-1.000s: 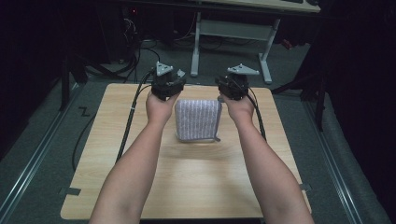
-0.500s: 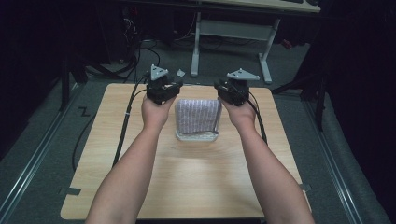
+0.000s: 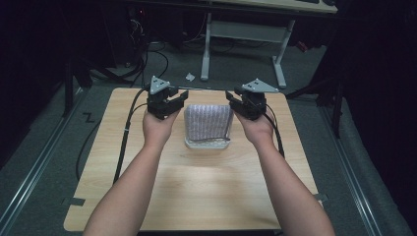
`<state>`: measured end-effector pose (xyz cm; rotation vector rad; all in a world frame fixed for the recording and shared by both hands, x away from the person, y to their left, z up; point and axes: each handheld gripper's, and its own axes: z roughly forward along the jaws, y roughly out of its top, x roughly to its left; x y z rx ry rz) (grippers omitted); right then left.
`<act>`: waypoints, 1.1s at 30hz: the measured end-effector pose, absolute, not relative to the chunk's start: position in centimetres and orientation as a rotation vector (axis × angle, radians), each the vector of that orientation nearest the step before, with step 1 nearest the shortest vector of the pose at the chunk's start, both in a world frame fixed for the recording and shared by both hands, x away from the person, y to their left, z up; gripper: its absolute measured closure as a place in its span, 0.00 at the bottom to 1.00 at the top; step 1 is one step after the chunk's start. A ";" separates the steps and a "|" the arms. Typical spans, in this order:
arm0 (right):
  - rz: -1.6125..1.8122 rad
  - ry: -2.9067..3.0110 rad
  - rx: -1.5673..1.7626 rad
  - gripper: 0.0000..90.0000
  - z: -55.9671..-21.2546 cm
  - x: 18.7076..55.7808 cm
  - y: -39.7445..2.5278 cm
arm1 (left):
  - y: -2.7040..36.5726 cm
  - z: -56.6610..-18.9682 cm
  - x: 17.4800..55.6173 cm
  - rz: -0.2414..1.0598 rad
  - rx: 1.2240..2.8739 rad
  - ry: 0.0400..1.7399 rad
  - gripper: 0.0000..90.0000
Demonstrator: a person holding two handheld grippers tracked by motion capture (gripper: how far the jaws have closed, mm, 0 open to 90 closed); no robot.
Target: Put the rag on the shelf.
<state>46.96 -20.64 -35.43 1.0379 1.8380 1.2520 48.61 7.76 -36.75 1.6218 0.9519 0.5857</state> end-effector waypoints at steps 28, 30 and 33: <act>1.216 1.862 1.066 0.69 -39.8 40.4 -24.0 | 9.9 -41.0 41.9 0.589 1.711 0.916 0.57; 1.210 1.870 1.070 0.68 -40.3 40.0 -24.1 | 10.1 -41.6 41.4 0.582 1.724 0.917 0.57; 1.197 1.887 1.070 0.68 -41.3 39.4 -24.2 | 10.4 -42.7 40.8 0.574 1.743 0.915 0.57</act>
